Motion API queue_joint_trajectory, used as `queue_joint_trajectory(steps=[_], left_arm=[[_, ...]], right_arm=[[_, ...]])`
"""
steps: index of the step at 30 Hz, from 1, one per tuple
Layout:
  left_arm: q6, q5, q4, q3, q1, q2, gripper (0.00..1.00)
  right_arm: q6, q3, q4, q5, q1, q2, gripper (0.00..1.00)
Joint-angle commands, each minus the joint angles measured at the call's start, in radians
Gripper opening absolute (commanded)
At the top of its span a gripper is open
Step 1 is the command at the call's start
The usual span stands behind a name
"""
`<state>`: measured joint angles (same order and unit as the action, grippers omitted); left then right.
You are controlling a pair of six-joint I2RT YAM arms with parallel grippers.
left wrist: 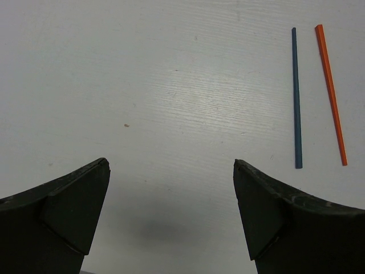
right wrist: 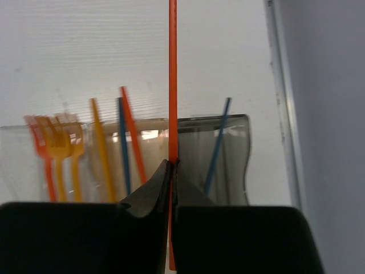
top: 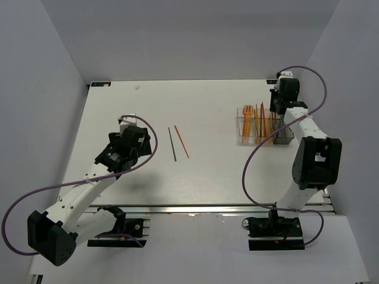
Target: Sort the eating utensils into containers
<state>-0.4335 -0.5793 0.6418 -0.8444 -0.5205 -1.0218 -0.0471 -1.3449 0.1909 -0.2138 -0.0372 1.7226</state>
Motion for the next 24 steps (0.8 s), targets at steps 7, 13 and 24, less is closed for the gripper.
queue_joint_trajectory(steps=[7,13,24], left_arm=[[0.009,0.015,-0.025,0.001,0.004,0.028,0.98],[0.010,0.018,-0.027,0.002,0.004,0.026,0.98],[0.010,0.016,-0.025,0.002,0.004,0.031,0.98]], right_arm=[[-0.080,0.035,-0.207,0.082,0.131,0.084,0.00],[-0.051,0.108,-0.260,0.068,0.134,0.104,0.00],[0.015,0.167,-0.283,0.024,0.134,0.020,0.50]])
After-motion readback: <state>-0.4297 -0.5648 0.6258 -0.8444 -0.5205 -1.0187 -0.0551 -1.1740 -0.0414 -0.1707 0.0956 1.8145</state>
